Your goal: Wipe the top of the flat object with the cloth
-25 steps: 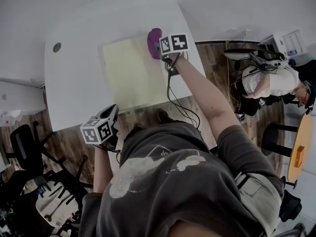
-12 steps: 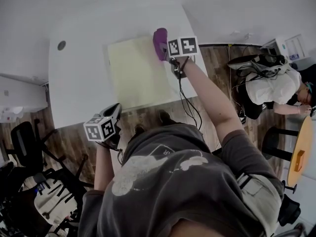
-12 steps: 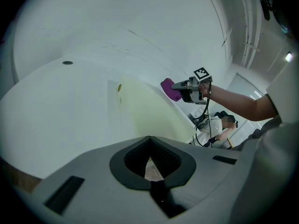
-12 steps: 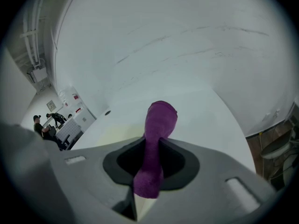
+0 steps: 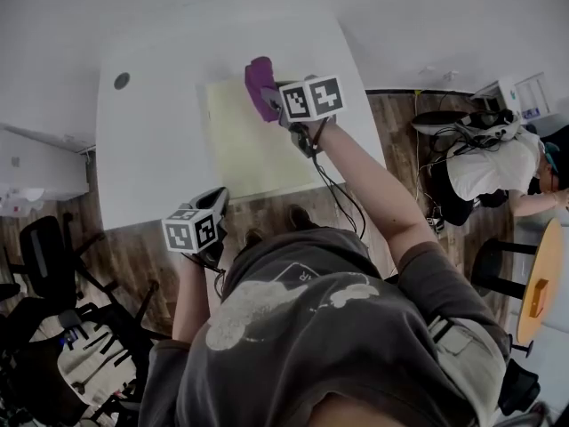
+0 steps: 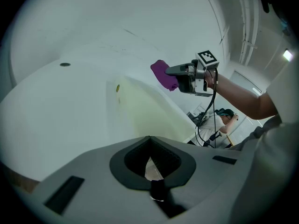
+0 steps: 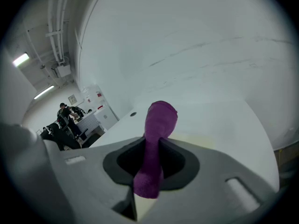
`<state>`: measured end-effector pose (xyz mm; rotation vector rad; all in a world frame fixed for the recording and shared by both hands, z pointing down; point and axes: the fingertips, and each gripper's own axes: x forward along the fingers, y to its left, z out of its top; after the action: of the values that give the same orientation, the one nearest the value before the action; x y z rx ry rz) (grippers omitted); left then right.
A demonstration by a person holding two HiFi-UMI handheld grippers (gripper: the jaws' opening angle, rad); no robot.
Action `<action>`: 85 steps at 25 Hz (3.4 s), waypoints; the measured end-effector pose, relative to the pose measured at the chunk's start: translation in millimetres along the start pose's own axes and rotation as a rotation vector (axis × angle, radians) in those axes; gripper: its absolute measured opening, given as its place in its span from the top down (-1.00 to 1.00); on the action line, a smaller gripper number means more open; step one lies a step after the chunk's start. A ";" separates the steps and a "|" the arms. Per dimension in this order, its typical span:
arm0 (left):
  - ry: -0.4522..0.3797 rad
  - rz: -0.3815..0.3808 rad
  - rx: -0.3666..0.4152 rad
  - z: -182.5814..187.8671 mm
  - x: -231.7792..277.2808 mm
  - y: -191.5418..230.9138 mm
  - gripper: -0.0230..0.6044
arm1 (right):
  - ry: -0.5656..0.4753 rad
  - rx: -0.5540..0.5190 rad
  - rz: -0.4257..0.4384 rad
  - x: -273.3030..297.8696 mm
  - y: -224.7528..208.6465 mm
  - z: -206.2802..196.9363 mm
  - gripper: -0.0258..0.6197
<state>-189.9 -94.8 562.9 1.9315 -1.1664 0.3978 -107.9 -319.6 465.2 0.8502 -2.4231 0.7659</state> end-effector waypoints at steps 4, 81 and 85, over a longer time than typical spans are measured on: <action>-0.002 -0.003 -0.003 1.0 -0.7 0.2 0.93 | 0.028 -0.032 0.078 19.3 43.6 -4.2 0.69; 0.102 0.014 0.115 -3.5 1.5 -0.5 0.93 | 0.045 0.080 -0.071 -14.1 8.9 -72.4 0.69; 0.099 0.006 0.121 -3.8 0.5 0.1 0.93 | 0.061 0.071 0.031 3.3 58.0 -76.3 0.69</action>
<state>-189.2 -92.2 565.5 1.9885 -1.1062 0.5728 -131.5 -234.8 503.3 0.8052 -2.3728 0.8820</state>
